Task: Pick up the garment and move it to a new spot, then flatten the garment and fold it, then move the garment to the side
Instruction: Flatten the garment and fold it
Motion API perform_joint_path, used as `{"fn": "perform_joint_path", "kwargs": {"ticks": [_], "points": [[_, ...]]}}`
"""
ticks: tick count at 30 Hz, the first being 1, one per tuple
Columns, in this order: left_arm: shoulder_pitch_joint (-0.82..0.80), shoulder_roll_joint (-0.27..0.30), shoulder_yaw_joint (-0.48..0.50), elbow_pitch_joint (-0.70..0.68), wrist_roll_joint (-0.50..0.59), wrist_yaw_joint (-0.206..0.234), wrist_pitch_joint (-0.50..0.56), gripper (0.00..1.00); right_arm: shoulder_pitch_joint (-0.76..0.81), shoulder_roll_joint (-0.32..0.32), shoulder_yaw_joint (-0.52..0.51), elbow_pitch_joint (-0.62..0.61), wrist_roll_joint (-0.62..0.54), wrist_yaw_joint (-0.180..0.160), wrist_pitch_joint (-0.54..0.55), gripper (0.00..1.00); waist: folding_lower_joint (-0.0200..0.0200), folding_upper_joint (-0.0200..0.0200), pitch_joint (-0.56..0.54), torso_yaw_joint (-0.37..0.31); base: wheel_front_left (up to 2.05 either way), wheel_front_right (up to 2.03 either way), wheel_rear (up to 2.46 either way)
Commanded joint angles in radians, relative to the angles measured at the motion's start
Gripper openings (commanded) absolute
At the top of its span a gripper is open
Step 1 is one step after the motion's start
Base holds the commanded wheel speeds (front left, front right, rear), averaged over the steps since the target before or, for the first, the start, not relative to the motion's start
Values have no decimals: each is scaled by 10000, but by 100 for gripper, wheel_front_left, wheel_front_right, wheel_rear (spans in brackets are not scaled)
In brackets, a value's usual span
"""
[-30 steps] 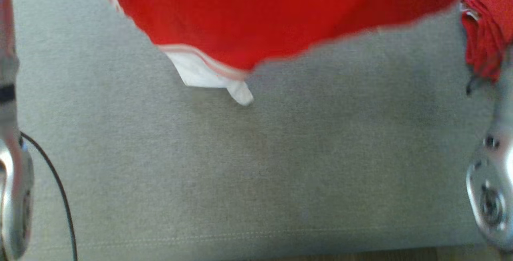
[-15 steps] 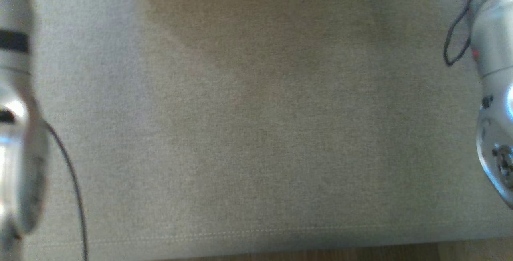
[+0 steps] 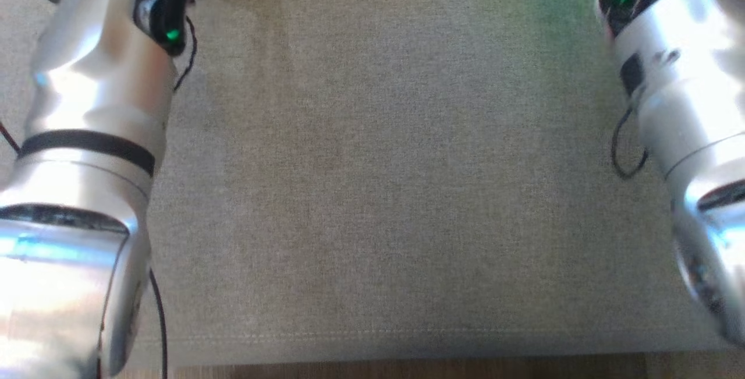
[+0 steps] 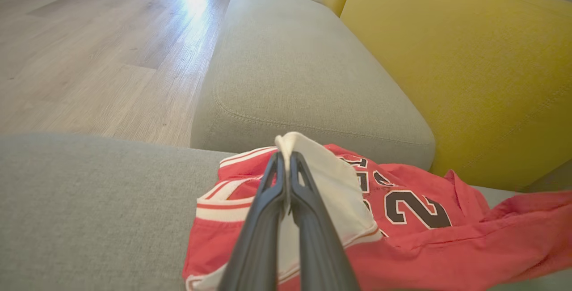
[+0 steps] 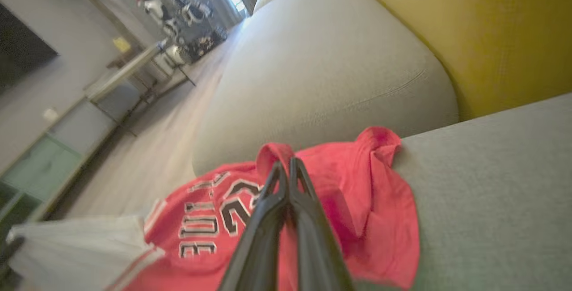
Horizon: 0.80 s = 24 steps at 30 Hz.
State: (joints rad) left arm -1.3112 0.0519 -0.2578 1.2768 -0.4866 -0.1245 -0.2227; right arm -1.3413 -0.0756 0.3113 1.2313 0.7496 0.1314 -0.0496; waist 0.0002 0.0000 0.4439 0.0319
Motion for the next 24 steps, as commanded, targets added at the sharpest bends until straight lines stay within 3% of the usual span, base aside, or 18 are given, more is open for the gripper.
{"fn": "perform_joint_path", "kwargs": {"ticks": [1,6,7,14,18,24], "points": [[5,306,5,-194,-74,-54,-1,0,290,253,345,-362,37,-7,10,0,-2,0,-72,-17,0,0,0],[1339,372,-74,-589,-279,-58,-337,0,1874,205,1241,-684,-88,-7,-633,0,-2,0,-670,-101,0,0,0],[2147,527,-42,-1136,-310,-59,-377,0,2637,-30,1687,-877,-317,-7,-1122,0,-2,0,-1022,-151,0,0,0],[6390,1094,652,-5116,439,296,-387,0,5280,-634,2140,-1987,-551,-7,-2044,0,-2,0,-2062,-243,0,0,0],[8959,1186,759,-7428,1022,751,-388,0,6627,-1030,1762,-3014,-1210,-7,-2113,0,-2,0,-2533,-273,0,0,0],[12200,1229,764,-10205,1247,1622,-178,0,9243,-1254,228,-4703,-2650,-7,-2119,0,-2,0,-3225,-168,0,0,0]]}}
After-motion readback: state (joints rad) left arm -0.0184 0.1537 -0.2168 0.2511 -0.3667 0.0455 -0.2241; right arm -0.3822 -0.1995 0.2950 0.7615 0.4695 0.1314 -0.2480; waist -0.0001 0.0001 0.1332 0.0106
